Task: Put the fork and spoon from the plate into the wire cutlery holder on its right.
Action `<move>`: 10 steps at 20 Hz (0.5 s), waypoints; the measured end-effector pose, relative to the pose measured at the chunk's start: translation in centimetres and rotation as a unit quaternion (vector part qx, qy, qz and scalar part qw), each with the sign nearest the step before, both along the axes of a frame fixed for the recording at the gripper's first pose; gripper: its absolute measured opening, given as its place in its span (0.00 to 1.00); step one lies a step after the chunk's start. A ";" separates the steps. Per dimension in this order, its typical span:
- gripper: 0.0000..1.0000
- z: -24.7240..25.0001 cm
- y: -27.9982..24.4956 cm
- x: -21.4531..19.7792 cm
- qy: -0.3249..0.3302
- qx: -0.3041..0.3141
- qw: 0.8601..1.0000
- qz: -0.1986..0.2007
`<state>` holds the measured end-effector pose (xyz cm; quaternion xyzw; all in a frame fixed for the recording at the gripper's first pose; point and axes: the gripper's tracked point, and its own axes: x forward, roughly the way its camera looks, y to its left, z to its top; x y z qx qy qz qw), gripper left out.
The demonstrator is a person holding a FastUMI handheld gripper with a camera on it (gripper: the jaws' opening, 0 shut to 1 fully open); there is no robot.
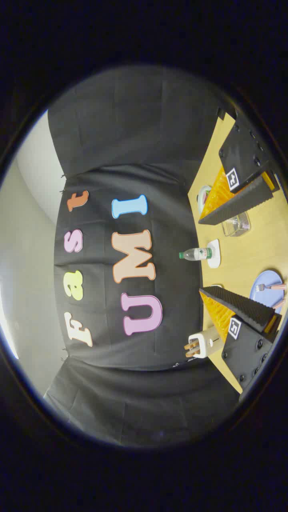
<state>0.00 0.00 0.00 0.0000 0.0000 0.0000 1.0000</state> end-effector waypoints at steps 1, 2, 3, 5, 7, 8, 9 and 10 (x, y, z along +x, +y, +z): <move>0.98 0.1 0.1 0.0 0.000 0.001 1.000 -0.002; 0.98 0.2 0.1 -0.1 -0.001 0.001 1.000 -0.005; 0.98 0.3 0.1 -0.2 -0.002 -0.001 1.000 -0.008; 0.98 0.2 0.1 -0.3 -0.003 -0.006 1.000 -0.014; 0.98 0.1 0.3 -0.4 -0.002 -0.008 1.000 -0.019; 0.98 -0.1 0.4 -0.5 -0.002 -0.007 1.000 -0.020; 0.98 -0.2 0.6 -0.5 -0.001 -0.007 1.000 -0.021; 0.98 -0.3 0.8 -0.6 0.001 -0.007 1.000 -0.021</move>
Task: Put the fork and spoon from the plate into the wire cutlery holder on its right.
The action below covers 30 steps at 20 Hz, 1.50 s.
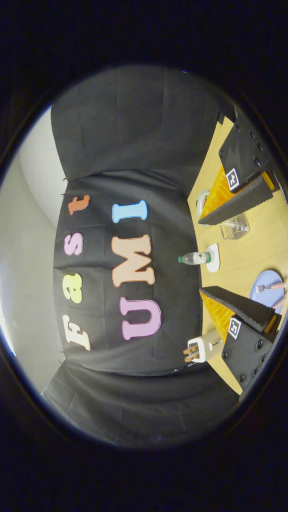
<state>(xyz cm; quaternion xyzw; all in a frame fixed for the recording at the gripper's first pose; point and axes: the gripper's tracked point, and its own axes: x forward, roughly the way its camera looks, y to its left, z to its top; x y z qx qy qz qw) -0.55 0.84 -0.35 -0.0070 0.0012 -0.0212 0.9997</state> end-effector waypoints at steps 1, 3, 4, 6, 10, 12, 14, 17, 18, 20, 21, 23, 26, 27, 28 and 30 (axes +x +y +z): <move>0.98 -0.2 0.3 0.1 0.003 0.000 1.000 0.001; 0.98 -1.1 0.9 0.2 0.016 -0.001 1.000 0.003; 0.98 -1.5 1.3 0.3 0.023 -0.001 1.000 0.006; 0.98 -2.0 2.5 0.3 0.034 -0.004 0.999 0.018; 0.99 -3.3 4.5 0.6 0.055 -0.029 0.997 0.044; 0.99 -4.8 6.1 0.7 0.074 -0.033 0.995 0.065; 0.99 -6.6 7.3 0.8 0.099 -0.043 0.990 0.088; 0.99 -9.8 8.3 1.0 0.140 -0.064 0.982 0.113; 0.99 -11.1 8.6 1.0 0.156 -0.069 0.978 0.121; 0.99 -13.9 8.9 1.0 0.195 -0.067 0.969 0.134; 1.00 -15.5 9.0 0.9 0.217 -0.063 0.964 0.139; 1.00 -18.4 9.0 0.7 0.262 -0.059 0.952 0.146; 1.00 -22.6 8.5 0.5 0.336 -0.050 0.929 0.148; 1.00 -23.8 8.3 0.2 0.359 -0.046 0.921 0.146; 1.00 -24.7 8.3 0.1 0.379 -0.044 0.913 0.145; 0.98 -26.5 8.5 -0.1 0.411 -0.052 0.898 0.151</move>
